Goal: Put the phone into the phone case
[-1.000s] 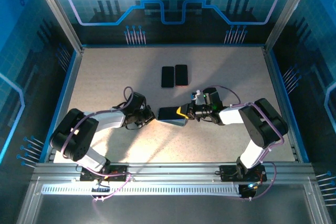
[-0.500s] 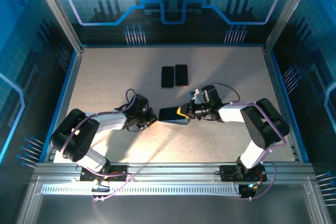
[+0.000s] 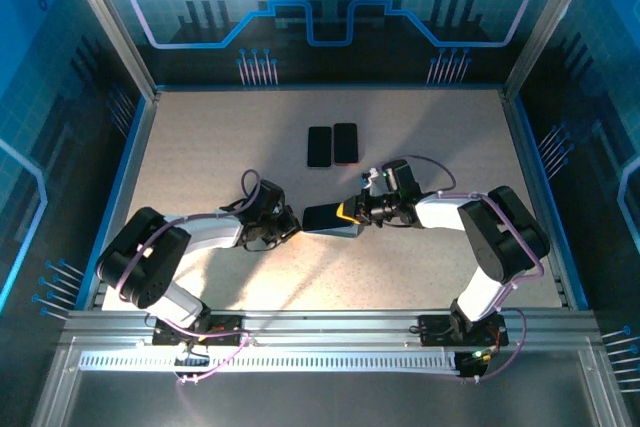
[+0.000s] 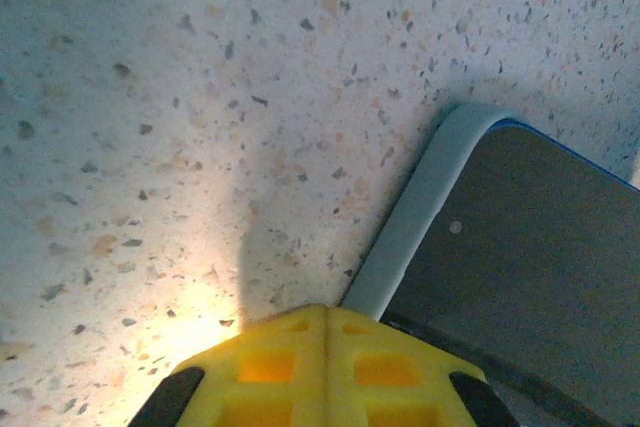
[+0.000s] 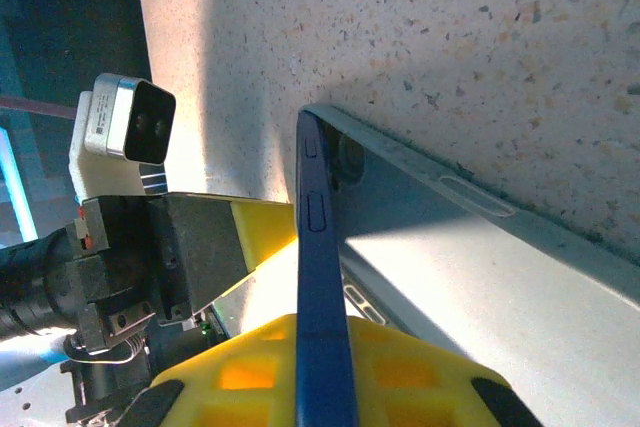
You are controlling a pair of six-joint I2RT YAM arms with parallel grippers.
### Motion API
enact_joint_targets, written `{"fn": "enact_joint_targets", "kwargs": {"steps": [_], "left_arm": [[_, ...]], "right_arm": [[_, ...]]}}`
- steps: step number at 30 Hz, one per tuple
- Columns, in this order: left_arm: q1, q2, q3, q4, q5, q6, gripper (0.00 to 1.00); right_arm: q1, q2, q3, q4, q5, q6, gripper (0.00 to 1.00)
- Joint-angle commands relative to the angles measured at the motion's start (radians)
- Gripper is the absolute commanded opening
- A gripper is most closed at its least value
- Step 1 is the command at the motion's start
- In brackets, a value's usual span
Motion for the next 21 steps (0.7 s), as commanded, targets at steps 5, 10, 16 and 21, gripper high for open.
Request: {"fn": "enact_joint_targets", "kwargs": {"steps": [5,10,16,21], "left_arm": [[-0.040,0.026,-0.009,0.052,0.010,-0.039,0.05],[-0.047,0.025,-0.007,0.069,0.020,-0.046,0.05],[-0.046,0.016,0.007,0.057,0.023,-0.037,0.05],[-0.025,-0.041,0.035,-0.025,-0.007,-0.021,0.05]], "right_arm": [[0.013,0.040,0.013,-0.104,0.027,-0.031,0.00],[0.013,0.034,0.019,-0.141,0.033,-0.061,0.00],[0.012,0.022,0.024,-0.180,0.041,-0.093,0.00],[0.008,0.003,0.030,-0.223,0.056,-0.123,0.00]]}}
